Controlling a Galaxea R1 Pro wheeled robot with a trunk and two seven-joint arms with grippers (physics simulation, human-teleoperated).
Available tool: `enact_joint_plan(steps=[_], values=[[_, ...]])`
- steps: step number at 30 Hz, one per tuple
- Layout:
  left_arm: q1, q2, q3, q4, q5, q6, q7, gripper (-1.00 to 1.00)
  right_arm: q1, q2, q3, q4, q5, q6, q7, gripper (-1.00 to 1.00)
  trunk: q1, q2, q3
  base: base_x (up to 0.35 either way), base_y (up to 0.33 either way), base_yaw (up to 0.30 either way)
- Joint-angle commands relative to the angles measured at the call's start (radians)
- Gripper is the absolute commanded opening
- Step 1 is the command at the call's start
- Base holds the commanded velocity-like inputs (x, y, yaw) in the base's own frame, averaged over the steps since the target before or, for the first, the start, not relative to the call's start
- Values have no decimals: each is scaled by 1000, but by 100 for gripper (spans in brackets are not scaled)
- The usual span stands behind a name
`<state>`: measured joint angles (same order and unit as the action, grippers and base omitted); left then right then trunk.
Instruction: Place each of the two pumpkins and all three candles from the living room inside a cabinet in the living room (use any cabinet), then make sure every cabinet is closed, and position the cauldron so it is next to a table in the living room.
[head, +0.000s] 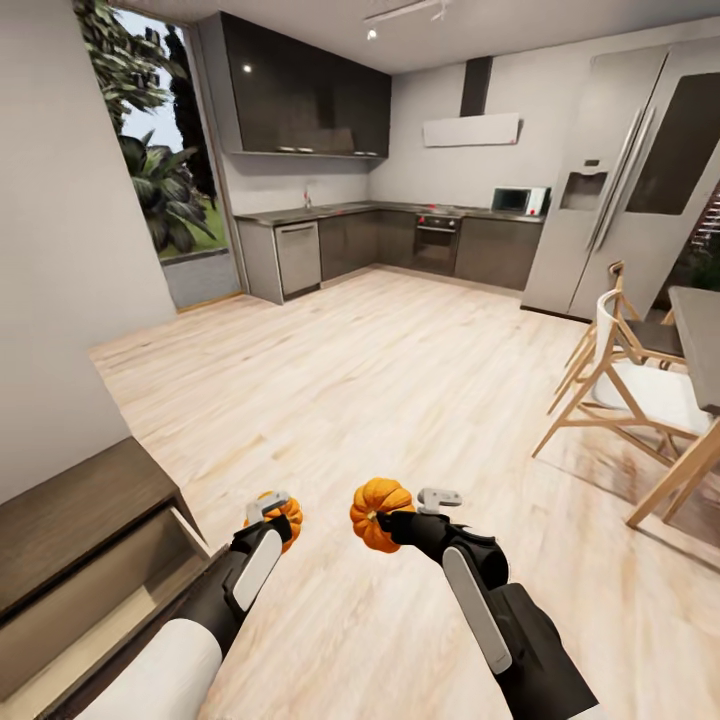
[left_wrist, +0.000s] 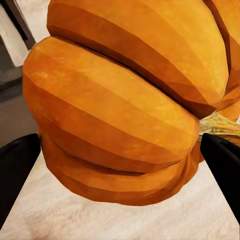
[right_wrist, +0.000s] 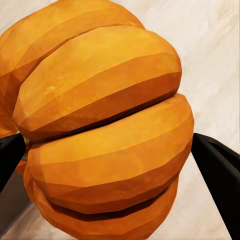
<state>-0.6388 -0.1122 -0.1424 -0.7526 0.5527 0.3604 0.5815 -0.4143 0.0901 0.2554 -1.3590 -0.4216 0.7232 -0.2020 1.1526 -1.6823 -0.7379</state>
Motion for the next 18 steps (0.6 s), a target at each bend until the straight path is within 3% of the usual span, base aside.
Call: enact_joint_plan(steps=[1,8,18], values=[[-1,0,-3,-2,4,3,9,-100,-1,1,1,-2,-12,2,-10,-100,-4,7,3,0,0,277],[-1,0,-3,-2,5,3,9,-100,0,2,1,-2,-12,2,-10,-100,-31,56,29,0,0,277],[-1,-6,0,-4,6,3,8,-100,-1,2,1,-3,-12,2,-10,-100,-31,56,34,2,4,277]])
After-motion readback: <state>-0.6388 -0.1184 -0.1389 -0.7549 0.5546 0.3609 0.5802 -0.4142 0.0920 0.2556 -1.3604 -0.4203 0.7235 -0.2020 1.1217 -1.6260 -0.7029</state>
